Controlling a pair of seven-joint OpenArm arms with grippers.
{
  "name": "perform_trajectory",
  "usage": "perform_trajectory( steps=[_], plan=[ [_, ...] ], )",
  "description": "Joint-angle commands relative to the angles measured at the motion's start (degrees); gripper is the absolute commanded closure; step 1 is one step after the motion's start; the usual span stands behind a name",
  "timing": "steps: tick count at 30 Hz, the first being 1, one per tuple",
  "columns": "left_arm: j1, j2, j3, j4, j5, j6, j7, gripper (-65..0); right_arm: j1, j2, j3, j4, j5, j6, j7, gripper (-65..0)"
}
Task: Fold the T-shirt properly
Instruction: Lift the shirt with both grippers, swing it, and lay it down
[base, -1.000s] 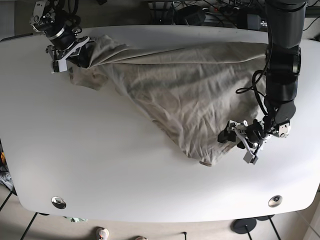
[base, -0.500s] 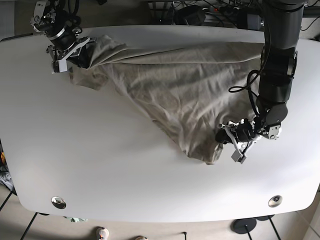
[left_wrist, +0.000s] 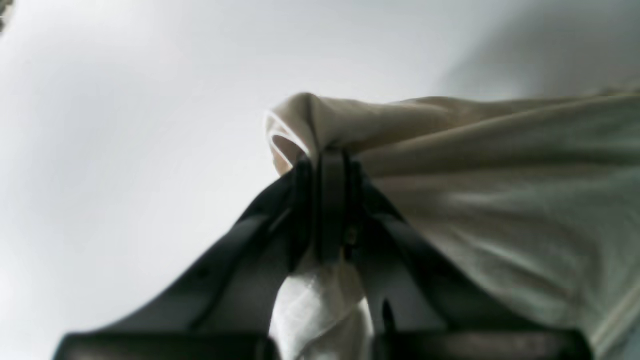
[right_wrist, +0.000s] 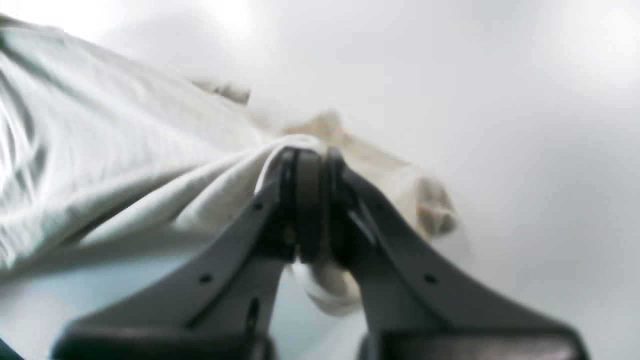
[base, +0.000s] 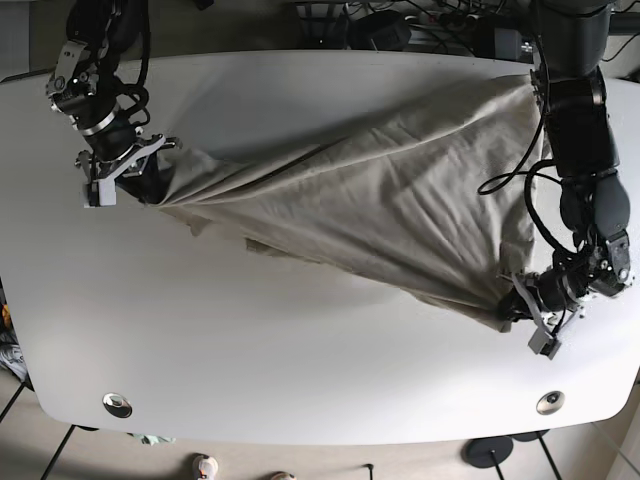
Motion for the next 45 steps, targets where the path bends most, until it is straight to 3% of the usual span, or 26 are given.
perform_trajectory(
  steps=[1,7,10,15,17,22,26,29,32,35,40,45],
  plan=[
    [-2.1,-1.2,-3.8,7.6,-0.8,0.0,2.8,0.0,5.7,1.3,0.3,0.4,0.2,0.03,-0.2,-1.9],
    [-7.4,-1.1,-6.1,16.0,-1.0,0.0,5.7,0.0,22.1,4.9,-0.4,-4.3,-1.9,0.38,-5.6,-1.9],
    [-14.2,-1.2,-6.0,15.7,-0.9,2.6,5.7,0.0,31.7,9.3,-5.2,-8.0,-1.9,0.2,-6.2,-1.9],
    [-26.4,-1.5,-5.8,14.2,-0.7,4.9,5.7,0.0,49.8,13.7,-10.6,-12.8,-1.9,0.29,-8.6,-1.9],
    [-33.1,-2.9,-5.8,10.9,-0.7,5.0,5.7,0.0,59.9,16.3,-15.7,-15.4,-1.9,0.29,-8.6,-1.9],
    [-38.3,-5.6,-6.1,9.2,-1.0,5.1,5.9,0.0,73.2,19.1,-22.0,-15.9,-1.7,0.38,-9.6,-1.9],
    [-33.3,-6.3,-11.1,10.7,-1.1,4.7,11.9,0.0,69.4,19.0,-22.3,-10.4,-1.7,0.38,-10.7,-1.9],
    [-23.2,-6.2,-16.0,17.3,-1.1,4.7,12.5,0.0,59.0,18.9,-18.0,-5.1,-1.7,0.38,-10.7,-1.9],
    [-12.5,-6.0,-16.6,23.6,-1.2,4.6,12.5,0.0,47.7,18.1,-14.8,-0.5,-1.7,0.38,-10.2,-1.9],
    [1.1,-2.4,-21.1,28.7,-1.2,4.6,12.2,0.0,34.6,14.6,-9.8,1.3,-1.7,0.55,-8.8,-1.9],
    [16.8,2.8,-24.6,35.8,-1.2,4.6,12.1,0.0,20.0,8.7,-5.3,1.2,-2.1,4.25,-6.4,-1.9],
    [28.8,7.3,-27.6,40.1,-1.2,4.5,12.1,0.0,13.8,3.9,-4.8,-0.6,-2.2,4.42,-6.2,-2.2]
  ],
)
